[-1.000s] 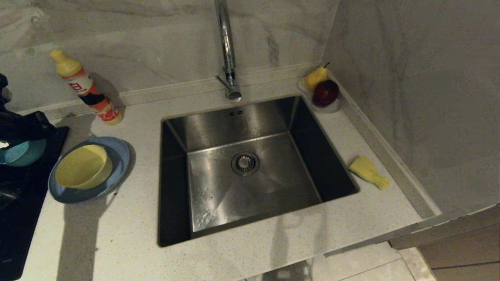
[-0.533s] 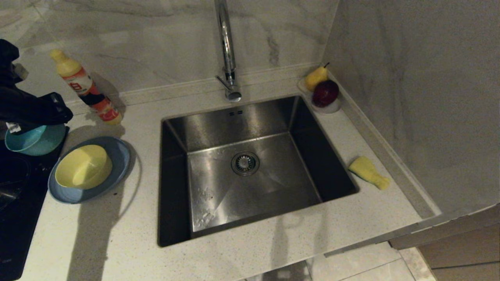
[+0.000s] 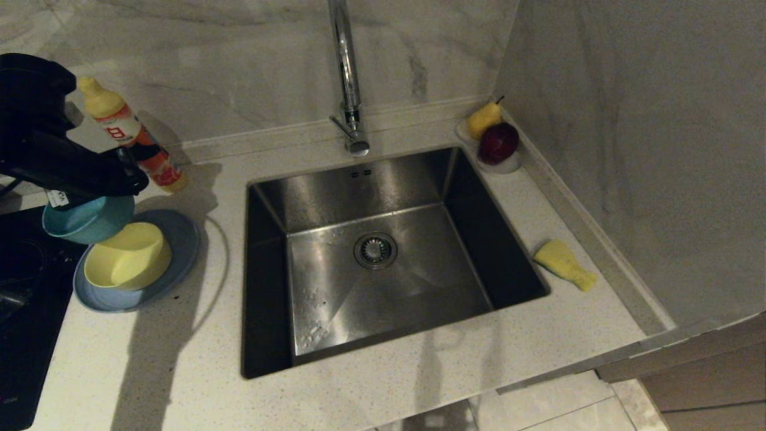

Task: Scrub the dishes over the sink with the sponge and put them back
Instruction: Place the bowl on the bowl

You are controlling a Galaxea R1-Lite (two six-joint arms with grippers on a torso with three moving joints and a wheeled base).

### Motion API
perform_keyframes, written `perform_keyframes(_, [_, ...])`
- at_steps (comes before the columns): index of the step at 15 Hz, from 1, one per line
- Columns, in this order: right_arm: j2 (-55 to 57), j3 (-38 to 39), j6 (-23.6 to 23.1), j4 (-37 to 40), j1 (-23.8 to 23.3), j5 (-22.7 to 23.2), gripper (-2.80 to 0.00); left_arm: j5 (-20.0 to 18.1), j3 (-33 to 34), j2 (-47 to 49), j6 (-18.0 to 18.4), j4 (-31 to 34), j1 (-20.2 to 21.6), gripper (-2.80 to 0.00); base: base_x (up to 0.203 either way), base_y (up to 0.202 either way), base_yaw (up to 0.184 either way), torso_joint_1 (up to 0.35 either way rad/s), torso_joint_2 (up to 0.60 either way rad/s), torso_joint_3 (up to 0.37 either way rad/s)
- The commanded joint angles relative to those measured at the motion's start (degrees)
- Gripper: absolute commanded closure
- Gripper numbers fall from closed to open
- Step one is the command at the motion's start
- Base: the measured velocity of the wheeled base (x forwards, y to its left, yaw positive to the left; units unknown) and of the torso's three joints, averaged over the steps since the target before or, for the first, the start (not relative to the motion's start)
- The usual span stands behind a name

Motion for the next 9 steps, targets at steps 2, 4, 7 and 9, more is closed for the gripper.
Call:
perform_keyframes(2, [0.1,0.0,0.0,0.0,0.0,0.0,0.0,0.6,0.9,1.7,-0.4,0.0,-1.3,0.0,0.0,0.0,0.0,0.0,0.0,0.0])
perform_keyframes(4, [0.1,0.0,0.0,0.0,0.0,0.0,0.0,0.9,1.3,2.5,-1.5,-1.5,-1.8,0.0,0.0,0.0,0.0,0.0,0.0,0.0])
perform_keyframes(7, [0.1,0.0,0.0,0.0,0.0,0.0,0.0,1.7,1.6,3.1,-1.8,-3.2,-1.7,0.0,0.0,0.0,0.0,0.0,0.0,0.0])
perform_keyframes(9, [0.1,0.0,0.0,0.0,0.0,0.0,0.0,1.8,2.3,3.5,-1.9,-3.3,-1.7,0.0,0.0,0.0,0.0,0.0,0.0,0.0])
